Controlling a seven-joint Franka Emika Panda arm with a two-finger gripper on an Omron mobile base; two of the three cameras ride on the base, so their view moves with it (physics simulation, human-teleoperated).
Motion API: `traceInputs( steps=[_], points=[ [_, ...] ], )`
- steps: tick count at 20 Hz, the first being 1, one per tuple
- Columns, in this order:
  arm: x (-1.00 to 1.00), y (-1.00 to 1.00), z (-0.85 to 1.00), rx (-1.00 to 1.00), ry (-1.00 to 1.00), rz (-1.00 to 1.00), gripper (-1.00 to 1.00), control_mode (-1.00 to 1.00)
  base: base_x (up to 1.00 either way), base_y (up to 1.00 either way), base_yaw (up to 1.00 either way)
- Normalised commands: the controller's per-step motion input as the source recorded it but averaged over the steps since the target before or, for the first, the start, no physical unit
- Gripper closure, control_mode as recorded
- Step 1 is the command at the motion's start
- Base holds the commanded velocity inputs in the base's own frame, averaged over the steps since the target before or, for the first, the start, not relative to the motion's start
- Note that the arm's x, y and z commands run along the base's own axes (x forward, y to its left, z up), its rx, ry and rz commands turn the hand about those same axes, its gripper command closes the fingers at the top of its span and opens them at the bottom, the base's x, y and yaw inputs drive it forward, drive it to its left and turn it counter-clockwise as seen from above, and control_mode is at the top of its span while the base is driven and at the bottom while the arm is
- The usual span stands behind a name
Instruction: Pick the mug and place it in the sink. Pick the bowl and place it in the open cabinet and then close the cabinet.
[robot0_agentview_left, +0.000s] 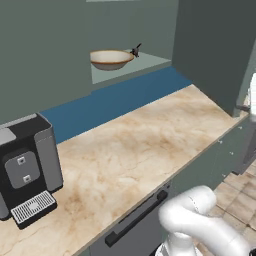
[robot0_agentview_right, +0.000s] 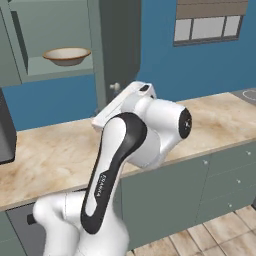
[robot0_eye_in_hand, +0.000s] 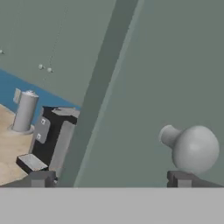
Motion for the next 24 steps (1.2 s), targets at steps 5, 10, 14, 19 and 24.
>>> traceInputs(
  steps=[5, 10, 14, 19, 24],
  points=[
    [0.94, 1.00, 0.23, 0.17, -0.60, -0.20, -1.00, -1.00, 0.00, 0.00, 0.00],
    [1.00, 0.75, 0.57, 0.22, -0.36, -0.15, -1.00, -1.00, 0.00, 0.00, 0.00],
    [1.00, 0.34, 0.57, 0.37, -0.09, -0.09, -1.00, -1.00, 0.00, 0.00, 0.00],
    [0.95, 0.03, 0.48, 0.54, 0.00, -0.02, -1.00, -1.00, 0.00, 0.00, 0.00],
    [0.82, 0.41, 0.25, 0.47, -0.03, -0.03, -1.00, -1.00, 0.00, 0.00, 0.00]
  ],
)
